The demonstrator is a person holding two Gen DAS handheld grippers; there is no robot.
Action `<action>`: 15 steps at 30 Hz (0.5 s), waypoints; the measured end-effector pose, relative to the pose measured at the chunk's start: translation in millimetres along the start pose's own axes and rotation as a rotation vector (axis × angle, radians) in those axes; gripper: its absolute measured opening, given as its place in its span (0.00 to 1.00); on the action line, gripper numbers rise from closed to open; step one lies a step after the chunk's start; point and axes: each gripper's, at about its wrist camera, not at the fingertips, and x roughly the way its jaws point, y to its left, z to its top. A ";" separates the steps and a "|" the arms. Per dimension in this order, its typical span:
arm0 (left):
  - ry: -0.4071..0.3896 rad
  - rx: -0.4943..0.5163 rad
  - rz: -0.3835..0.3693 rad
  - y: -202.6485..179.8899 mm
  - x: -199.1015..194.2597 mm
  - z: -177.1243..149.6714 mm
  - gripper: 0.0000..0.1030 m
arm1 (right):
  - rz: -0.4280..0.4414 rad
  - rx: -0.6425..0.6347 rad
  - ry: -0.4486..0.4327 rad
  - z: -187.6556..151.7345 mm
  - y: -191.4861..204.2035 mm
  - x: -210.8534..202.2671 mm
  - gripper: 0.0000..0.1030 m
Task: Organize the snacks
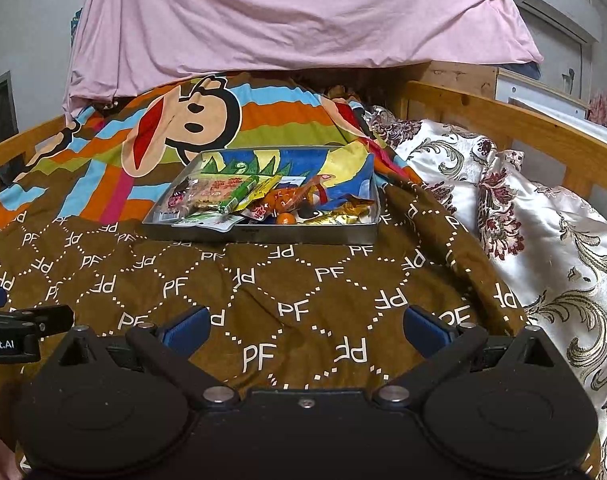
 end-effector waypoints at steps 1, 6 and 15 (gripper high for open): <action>0.001 0.000 0.000 -0.2 0.0 -0.1 0.99 | 0.000 0.000 0.000 -0.1 -0.1 0.0 0.99; 0.001 -0.001 0.000 -0.3 -0.1 0.0 0.99 | 0.000 0.000 0.000 0.3 0.2 -0.1 0.99; 0.004 0.001 -0.003 -0.9 0.7 -1.6 0.99 | 0.000 -0.001 0.003 -0.4 0.3 0.4 0.99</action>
